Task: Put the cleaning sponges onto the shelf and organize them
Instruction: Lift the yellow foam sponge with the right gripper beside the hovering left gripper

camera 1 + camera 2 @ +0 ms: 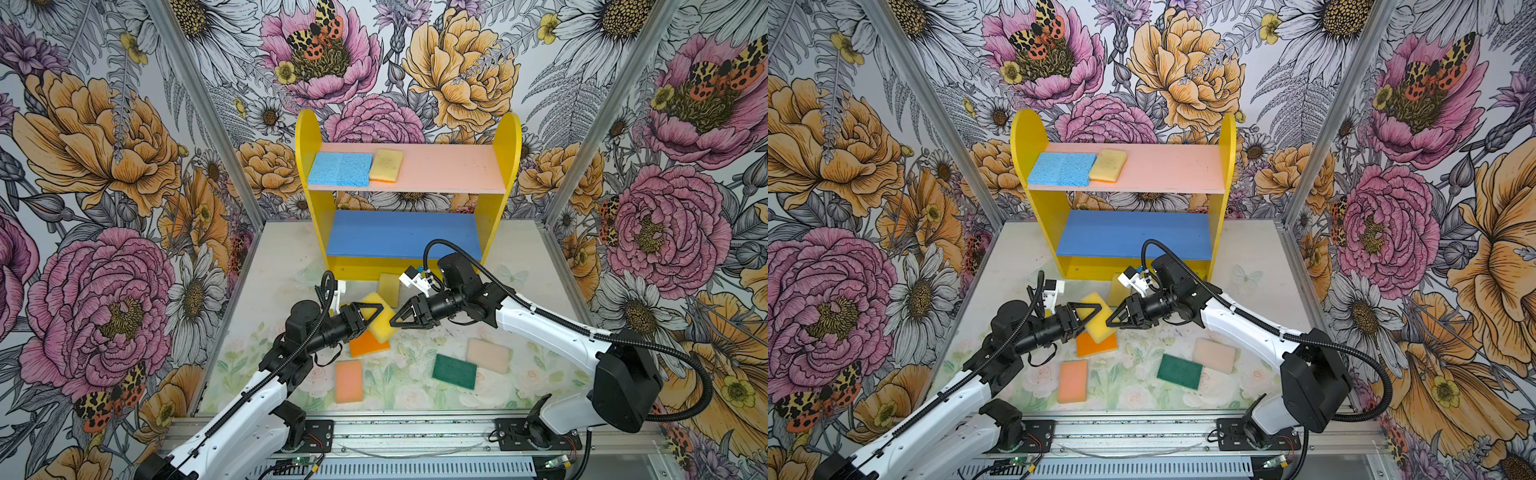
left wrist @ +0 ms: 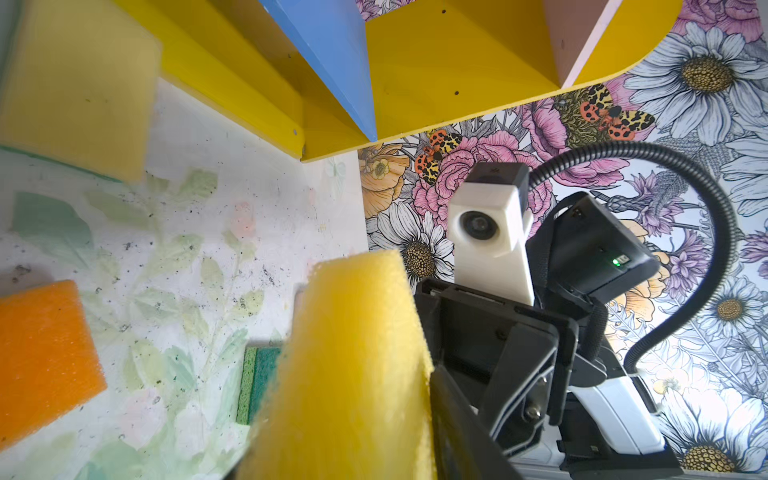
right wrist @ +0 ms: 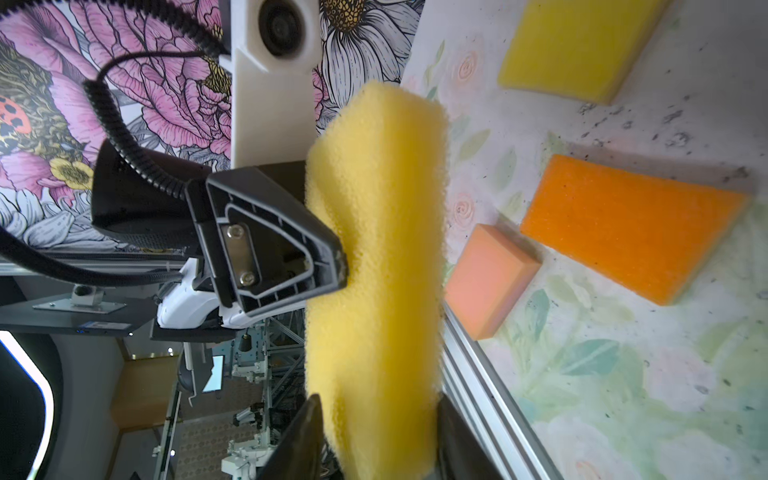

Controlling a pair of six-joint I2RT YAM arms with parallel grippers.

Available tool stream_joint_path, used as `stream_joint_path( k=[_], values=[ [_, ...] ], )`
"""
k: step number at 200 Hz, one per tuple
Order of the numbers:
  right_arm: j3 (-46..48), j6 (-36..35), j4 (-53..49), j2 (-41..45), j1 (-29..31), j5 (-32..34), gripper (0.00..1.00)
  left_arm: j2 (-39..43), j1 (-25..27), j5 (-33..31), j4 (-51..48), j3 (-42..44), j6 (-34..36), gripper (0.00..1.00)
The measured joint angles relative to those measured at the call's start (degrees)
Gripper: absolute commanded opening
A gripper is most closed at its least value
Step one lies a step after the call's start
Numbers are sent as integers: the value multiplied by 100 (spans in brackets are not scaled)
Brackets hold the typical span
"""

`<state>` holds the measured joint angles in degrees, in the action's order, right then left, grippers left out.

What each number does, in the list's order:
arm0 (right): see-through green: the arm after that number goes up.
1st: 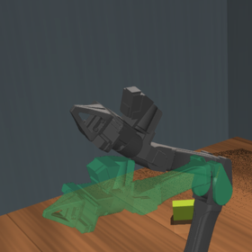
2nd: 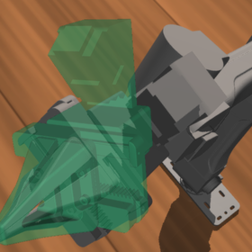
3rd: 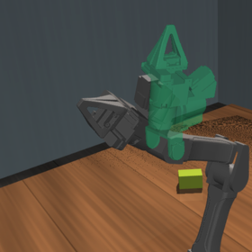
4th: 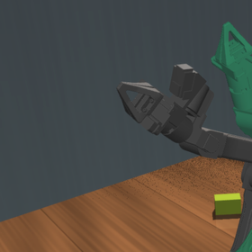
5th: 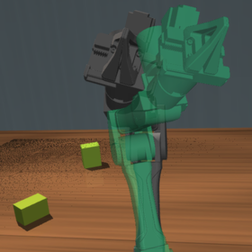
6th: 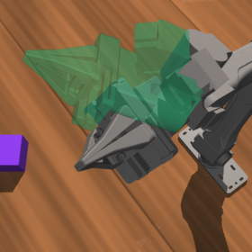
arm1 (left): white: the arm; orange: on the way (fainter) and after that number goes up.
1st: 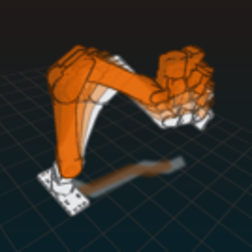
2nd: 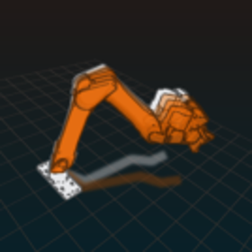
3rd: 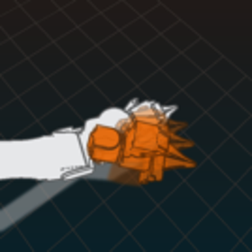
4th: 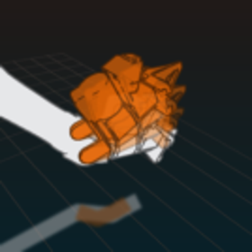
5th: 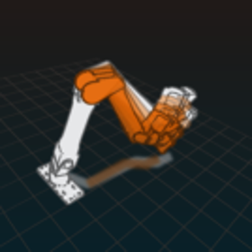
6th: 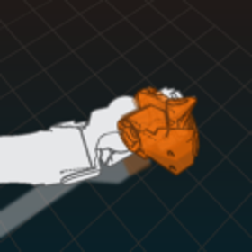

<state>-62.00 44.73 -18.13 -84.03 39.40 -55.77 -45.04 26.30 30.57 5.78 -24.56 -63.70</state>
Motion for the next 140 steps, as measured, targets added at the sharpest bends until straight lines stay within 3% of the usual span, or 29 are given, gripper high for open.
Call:
stream_joint_path(
  k=[17, 43, 95, 140],
  values=[
    [24, 59, 72, 13, 0, 122, 61, 7, -24, 0, 13, 7, -11, 36],
    [341, 374, 535, 157, 2, 214, 58, 46, -44, -2, 48, 57, -11, 35],
    [765, 1178, 1578, 229, 2, 192, 34, 155, -173, -2, 52, 98, -48, 35],
    [785, 1285, 1744, 229, 2, 197, 18, 195, -186, -2, 72, 101, -50, 36]
  ],
)
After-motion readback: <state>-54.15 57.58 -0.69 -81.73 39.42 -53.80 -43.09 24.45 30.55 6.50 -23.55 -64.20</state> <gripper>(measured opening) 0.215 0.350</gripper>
